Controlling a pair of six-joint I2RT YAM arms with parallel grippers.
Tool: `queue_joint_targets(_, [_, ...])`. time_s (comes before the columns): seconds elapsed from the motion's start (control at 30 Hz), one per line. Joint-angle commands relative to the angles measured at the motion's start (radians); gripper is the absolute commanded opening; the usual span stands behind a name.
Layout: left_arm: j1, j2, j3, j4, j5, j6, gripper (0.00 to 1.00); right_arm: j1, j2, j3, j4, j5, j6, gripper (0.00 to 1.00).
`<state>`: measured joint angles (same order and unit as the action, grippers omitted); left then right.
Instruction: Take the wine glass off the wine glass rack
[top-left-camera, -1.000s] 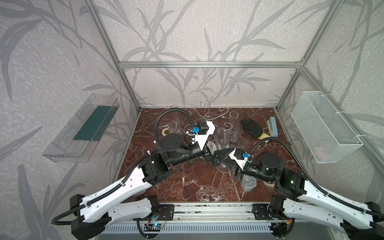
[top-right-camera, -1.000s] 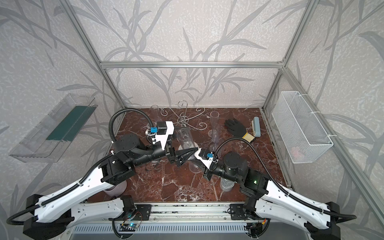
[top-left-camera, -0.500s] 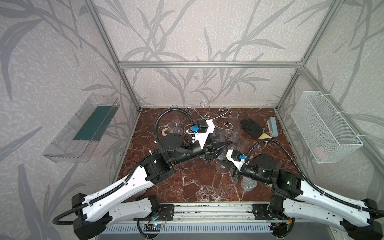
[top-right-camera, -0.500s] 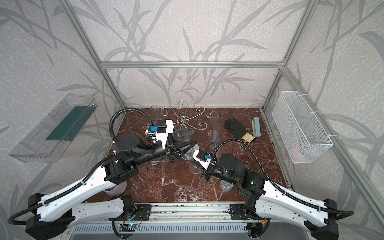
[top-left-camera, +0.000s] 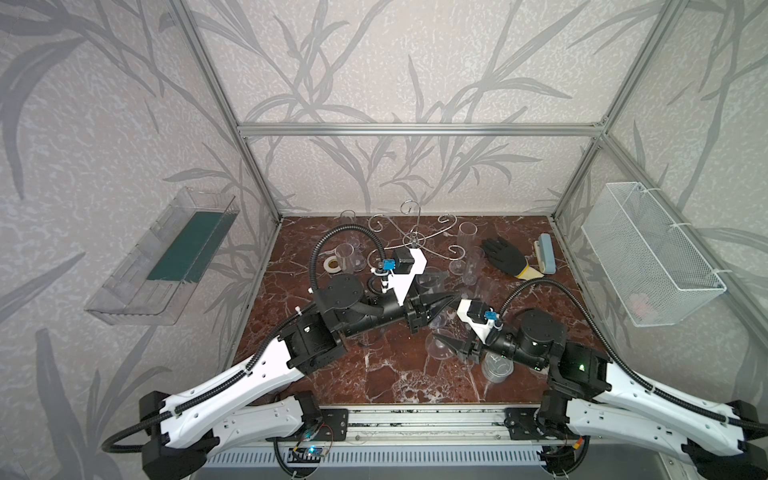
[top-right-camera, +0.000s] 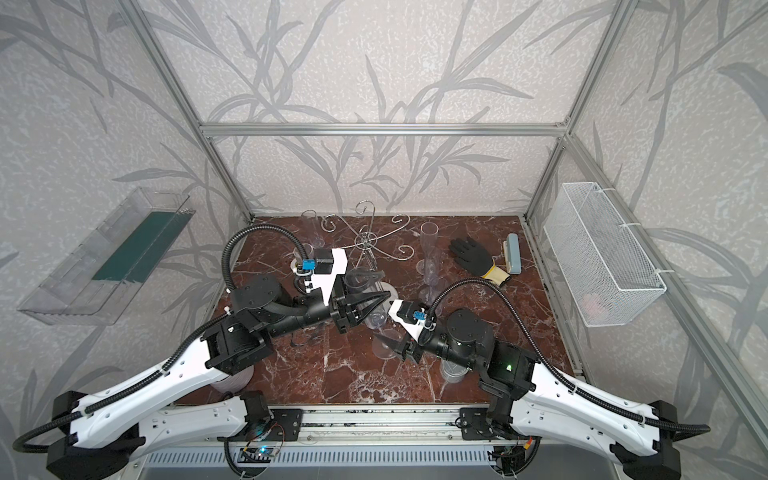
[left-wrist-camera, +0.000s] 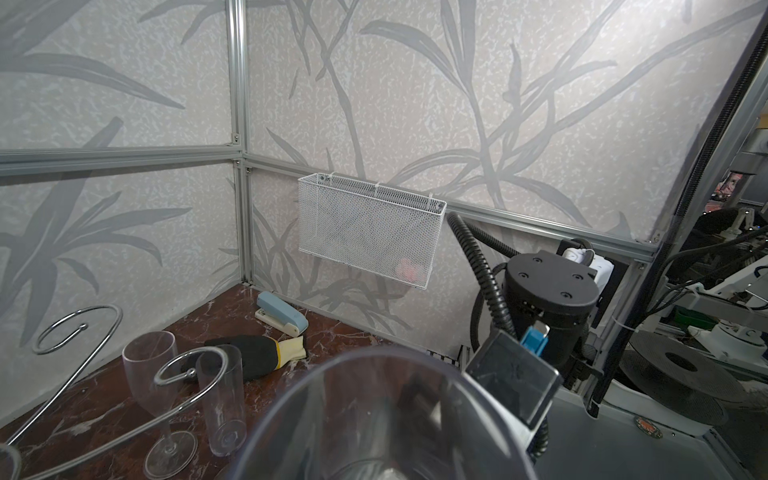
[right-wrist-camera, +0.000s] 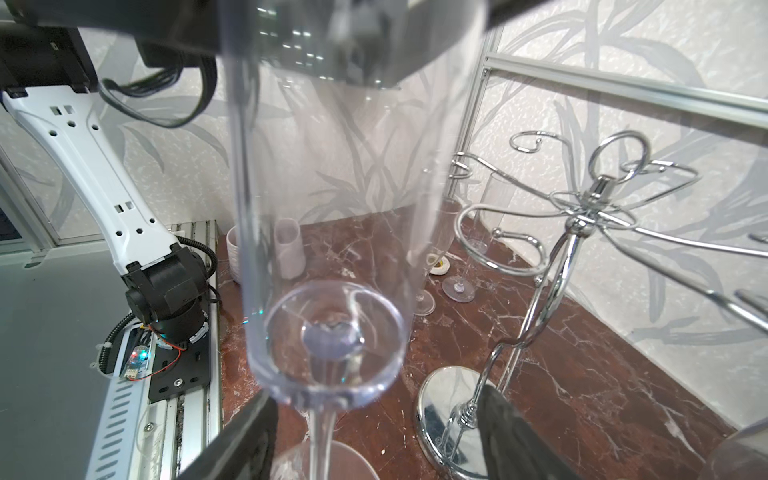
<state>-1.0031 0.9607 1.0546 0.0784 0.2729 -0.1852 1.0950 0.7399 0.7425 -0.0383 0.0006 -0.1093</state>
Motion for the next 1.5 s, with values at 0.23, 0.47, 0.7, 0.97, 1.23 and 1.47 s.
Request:
queue_joint_targets(0.23, [0.000, -0.202, -0.135, -0.090, -0.235, 0.010, 0.31, 0.006, -0.124, -0.041, 0.077, 0.135, -0.047, 0.77])
queue_joint_targets(0.47, [0.000, -0.291, -0.219, -0.121, -0.444, 0.007, 0.32, 0.006, -0.176, -0.069, 0.094, 0.185, -0.040, 0.78])
queue_joint_targets(0.7, [0.000, -0.387, -0.313, -0.152, -0.622, 0.039, 0.32, 0.008, -0.182, -0.067, 0.078, 0.199, -0.037, 0.78])
queue_joint_targets(0.97, [0.001, -0.506, -0.432, -0.114, -0.785, 0.104, 0.32, 0.007, -0.178, -0.069, 0.075, 0.216, -0.032, 0.78])
queue_joint_targets(1.23, [0.003, -0.566, -0.557, -0.011, -0.966, 0.208, 0.34, 0.006, -0.180, -0.069, 0.074, 0.226, -0.027, 0.78])
queue_joint_targets(1.47, [0.029, -0.543, -0.662, 0.133, -1.047, 0.270, 0.37, 0.007, -0.175, -0.072, 0.075, 0.236, -0.022, 0.78])
